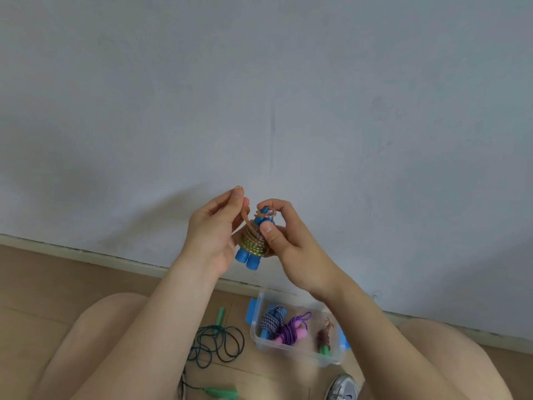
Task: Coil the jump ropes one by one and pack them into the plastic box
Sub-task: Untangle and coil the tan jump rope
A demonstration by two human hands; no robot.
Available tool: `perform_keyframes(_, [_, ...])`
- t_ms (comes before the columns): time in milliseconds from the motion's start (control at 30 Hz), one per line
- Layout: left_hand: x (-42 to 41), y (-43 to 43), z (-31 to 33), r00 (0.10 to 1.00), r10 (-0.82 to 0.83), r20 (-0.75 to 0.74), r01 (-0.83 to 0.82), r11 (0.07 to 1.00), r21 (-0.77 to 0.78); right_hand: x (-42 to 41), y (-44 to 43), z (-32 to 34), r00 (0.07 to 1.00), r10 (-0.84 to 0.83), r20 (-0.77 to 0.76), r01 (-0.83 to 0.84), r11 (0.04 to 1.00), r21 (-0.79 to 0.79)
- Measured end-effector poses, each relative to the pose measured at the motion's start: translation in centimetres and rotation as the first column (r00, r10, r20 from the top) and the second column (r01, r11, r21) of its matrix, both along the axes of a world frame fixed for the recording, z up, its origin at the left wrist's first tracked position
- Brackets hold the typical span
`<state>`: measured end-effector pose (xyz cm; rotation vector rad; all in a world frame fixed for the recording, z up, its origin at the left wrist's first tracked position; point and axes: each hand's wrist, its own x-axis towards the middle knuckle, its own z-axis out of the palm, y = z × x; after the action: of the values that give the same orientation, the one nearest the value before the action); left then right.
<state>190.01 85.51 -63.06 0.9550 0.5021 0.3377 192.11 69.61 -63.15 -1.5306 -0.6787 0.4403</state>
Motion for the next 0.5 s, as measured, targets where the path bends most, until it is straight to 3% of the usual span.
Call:
perform_keyframes(167, [-0.5, -1.2, -0.1, 0.997, -0.077, -0.019, 0.079, 0.992, 0.100, 0.3, -1.1, 0.5, 0.993, 0.040, -0.109, -0.044, 0.999, -0.027])
perform_keyframes(300, [-1.0, -1.4, 0.0, 0.966, -0.229, -0.120, 0.247, 0.954, 0.169, 0.6, -1.9, 0.6, 0.982, 0.018, -0.187, -0.019, 1.000, -0.005])
perform_keyframes(500, [-1.7, -1.1, 1.0, 0.846, -0.455, -0.277, 0.515, 0.831, 0.209, 0.2, -2.1, 0.7, 1.000, 0.004, -0.031, -0.008, 0.993, -0.117])
